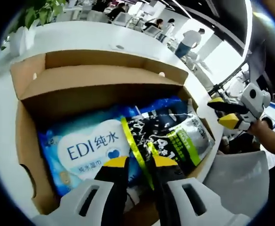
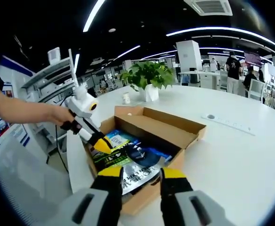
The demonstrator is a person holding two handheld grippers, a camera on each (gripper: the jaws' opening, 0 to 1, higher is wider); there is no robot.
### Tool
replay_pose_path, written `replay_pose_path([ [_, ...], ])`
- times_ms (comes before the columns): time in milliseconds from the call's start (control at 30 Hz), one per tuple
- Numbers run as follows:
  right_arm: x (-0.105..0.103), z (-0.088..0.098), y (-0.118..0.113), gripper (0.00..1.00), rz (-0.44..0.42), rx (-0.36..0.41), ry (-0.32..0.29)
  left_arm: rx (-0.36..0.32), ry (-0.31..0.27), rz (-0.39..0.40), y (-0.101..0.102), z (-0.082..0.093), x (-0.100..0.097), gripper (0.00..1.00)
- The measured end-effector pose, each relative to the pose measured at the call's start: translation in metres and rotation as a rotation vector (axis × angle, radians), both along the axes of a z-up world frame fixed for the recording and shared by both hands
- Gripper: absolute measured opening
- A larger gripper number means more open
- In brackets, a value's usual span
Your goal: Operate the shoe box by opening the lid, removing the specified soft item, and placing it in the target area until the item is outside and the box remains undamaged.
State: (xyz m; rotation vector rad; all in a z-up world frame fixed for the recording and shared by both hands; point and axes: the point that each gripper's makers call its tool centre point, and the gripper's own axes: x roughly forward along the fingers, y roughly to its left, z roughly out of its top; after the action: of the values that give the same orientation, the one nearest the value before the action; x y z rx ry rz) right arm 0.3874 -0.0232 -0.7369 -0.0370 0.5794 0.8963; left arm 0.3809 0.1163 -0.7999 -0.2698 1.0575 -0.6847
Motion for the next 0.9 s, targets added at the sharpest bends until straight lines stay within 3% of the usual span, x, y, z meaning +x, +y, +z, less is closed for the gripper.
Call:
replay_pose_path([
  [267,0.000,-0.001,-0.001,0.29,-0.007,-0.005,-0.001,-0.001,-0.033,-0.056,-0.005,0.002,-0.002,0.10],
  [333,0.000,-0.002,0.000,0.29,-0.006,-0.006,-0.001,0.003,-0.043,-0.065,-0.004,0.003,-0.002,0.04],
  [900,-0.001,-0.009,0.001,0.28,0.007,-0.032,0.009,-0.020,-0.077,-0.009,0.006,0.015,0.000,0.00],
])
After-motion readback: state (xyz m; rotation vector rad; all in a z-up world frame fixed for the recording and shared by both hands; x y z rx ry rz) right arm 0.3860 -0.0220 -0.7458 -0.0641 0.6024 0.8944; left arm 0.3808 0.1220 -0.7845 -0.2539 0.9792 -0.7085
